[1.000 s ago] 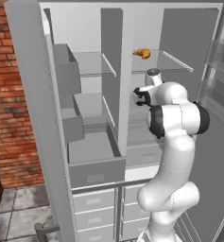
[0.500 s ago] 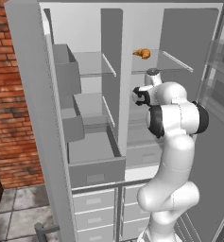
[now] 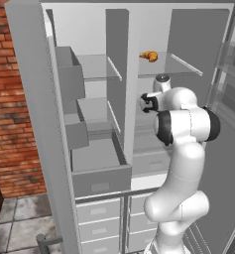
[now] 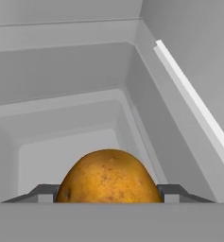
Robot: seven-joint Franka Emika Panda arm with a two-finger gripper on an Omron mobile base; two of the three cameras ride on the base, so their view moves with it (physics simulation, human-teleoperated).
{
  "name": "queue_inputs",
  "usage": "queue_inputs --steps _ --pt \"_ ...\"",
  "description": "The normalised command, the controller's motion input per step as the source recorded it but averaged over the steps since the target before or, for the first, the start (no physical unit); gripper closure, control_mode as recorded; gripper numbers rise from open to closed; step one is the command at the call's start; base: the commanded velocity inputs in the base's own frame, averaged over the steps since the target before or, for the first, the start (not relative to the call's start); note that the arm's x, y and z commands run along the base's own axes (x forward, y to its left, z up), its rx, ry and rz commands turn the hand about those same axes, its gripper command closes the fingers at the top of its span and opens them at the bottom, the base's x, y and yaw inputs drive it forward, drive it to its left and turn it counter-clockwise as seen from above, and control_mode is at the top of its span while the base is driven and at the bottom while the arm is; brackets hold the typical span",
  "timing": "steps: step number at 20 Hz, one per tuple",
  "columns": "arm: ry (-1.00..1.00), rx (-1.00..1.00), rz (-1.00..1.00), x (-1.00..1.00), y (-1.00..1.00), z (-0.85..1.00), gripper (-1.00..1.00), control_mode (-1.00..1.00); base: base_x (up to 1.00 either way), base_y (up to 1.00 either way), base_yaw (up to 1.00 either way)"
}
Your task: Take the mango and pear from the fridge shelf and place them in the freezer drawer to begin freezing them.
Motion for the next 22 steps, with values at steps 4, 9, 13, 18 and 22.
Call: queue_inputs --steps 4,9,13,18,22 --pt "-0.02 0.0 0.04 -0.16 0.06 -0.39 1.0 -1.0 0.0 0.0 0.0" --pt "0.0 0.0 0.02 -0.4 0.19 -0.13 1.0 -1.0 0.0 0.0 0.0" --pt "0.0 0.0 0.0 -0.58 0.19 -0.15 1.0 -1.0 0.0 0.0 0.0" --pt "0.0 0.0 0.0 -0.86 0.2 -0.05 1.0 -1.0 0.0 0.0 0.0" --pt "0.0 0.0 0.0 -0.94 0.22 0.25 1.0 -1.0 0.0 0.0 0.0"
